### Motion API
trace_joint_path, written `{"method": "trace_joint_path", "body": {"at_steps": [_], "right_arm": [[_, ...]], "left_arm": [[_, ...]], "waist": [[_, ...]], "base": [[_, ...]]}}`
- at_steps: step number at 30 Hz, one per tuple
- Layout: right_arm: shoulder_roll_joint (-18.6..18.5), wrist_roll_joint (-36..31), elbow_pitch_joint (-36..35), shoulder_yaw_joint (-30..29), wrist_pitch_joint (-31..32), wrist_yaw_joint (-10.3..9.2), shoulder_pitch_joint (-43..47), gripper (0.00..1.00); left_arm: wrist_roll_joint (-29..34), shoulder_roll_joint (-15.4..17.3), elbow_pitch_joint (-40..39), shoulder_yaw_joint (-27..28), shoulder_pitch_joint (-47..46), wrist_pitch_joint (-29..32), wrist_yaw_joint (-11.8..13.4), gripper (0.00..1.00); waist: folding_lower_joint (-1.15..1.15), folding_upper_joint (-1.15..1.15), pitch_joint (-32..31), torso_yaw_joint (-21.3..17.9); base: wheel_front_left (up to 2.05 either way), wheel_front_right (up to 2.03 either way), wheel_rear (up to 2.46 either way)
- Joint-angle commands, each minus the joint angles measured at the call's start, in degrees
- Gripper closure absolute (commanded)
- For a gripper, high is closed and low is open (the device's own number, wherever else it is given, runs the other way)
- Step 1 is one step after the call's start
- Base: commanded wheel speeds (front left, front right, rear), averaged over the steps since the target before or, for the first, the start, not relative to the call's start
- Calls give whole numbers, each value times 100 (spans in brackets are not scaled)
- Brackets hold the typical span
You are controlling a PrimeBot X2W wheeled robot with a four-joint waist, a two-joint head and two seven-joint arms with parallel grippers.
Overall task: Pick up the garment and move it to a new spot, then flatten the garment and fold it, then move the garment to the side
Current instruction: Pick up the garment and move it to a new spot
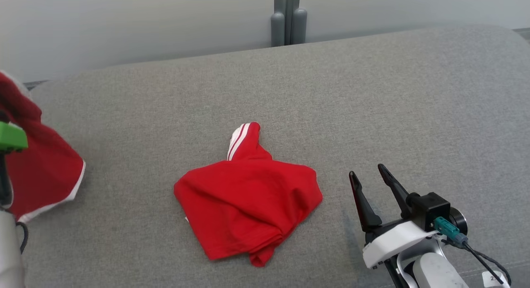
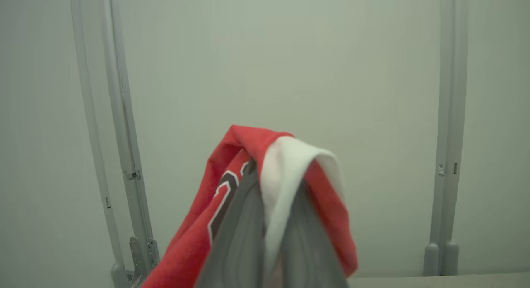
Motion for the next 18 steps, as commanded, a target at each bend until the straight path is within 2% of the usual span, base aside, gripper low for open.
{"method": "trace_joint_path", "body": {"at_steps": [1,6,14,18], "right_arm": [[-8,-57,-45,16,-18,0,-95,0],[-74,-174,-72,10,-18,-1,-206,0],[-202,-252,-206,-46,-18,-1,-325,0],[-188,-281,-261,21,-18,-1,-430,0]], "left_arm": [[3,66,159,114,107,4,63,100],[-100,135,783,604,163,3,263,100],[-97,-4,1422,1083,272,4,289,100],[-124,-178,1981,1248,347,4,234,100]], "waist": [[0,0,176,95],[0,0,496,97],[0,0,860,106],[0,0,991,77]], "base": [[0,0,0],[0,0,0],[0,0,0],[0,0,0]]}}
